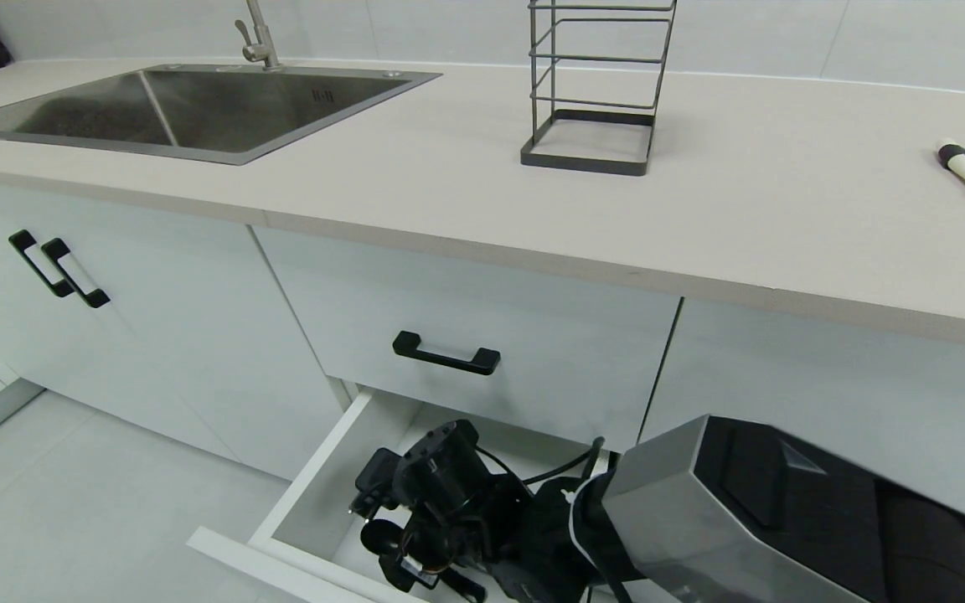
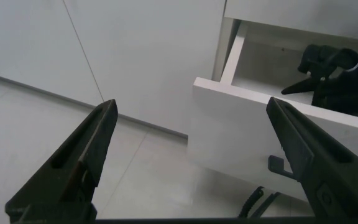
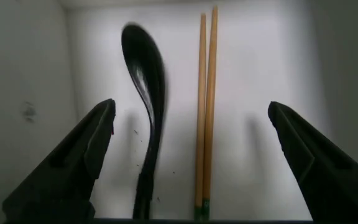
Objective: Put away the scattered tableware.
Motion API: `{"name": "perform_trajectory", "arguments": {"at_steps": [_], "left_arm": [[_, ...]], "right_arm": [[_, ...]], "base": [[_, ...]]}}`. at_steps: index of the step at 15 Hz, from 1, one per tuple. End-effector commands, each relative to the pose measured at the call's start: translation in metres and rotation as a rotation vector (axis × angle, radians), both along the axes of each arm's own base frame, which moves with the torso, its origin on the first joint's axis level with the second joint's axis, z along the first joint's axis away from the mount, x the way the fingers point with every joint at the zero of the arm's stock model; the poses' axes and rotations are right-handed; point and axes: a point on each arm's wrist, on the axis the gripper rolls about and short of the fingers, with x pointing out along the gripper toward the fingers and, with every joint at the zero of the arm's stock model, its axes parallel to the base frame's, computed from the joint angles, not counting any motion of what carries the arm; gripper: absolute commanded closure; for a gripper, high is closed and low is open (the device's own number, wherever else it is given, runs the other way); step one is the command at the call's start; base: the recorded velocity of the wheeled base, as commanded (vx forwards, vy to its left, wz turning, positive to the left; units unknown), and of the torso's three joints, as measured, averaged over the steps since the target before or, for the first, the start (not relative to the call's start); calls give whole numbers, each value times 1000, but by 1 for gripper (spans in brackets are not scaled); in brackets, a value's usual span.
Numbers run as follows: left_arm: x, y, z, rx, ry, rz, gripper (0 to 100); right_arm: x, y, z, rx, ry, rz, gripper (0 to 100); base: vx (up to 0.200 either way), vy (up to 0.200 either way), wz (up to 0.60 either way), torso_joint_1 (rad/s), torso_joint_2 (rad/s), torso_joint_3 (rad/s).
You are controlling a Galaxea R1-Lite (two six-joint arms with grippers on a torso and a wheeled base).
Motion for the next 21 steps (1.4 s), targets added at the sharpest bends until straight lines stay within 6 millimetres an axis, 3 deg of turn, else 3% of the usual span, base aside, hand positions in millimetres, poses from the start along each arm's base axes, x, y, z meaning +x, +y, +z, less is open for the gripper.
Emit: {"name": "perform_trajectory", "arguments": {"at_steps": [1,9,16,21], "left_arm": [[0,0,0,-1,-1,1,0],[0,0,0,0,0,1,0],[0,0,0,-1,0,1,0],[0,0,0,-1,0,1,0]], "right_arm": [[-10,1,34,40,-34,3,0],[-30,-27,92,86,-88,-20,0],[-53,-68,96,221,-165,-10,0],[-85,-126,96,296,-194,89,0]], "base": [[0,0,0,0,0,0],[0,0,0,0,0,0],[0,0,0,0,0,0],[0,0,0,0,0,0]]}}
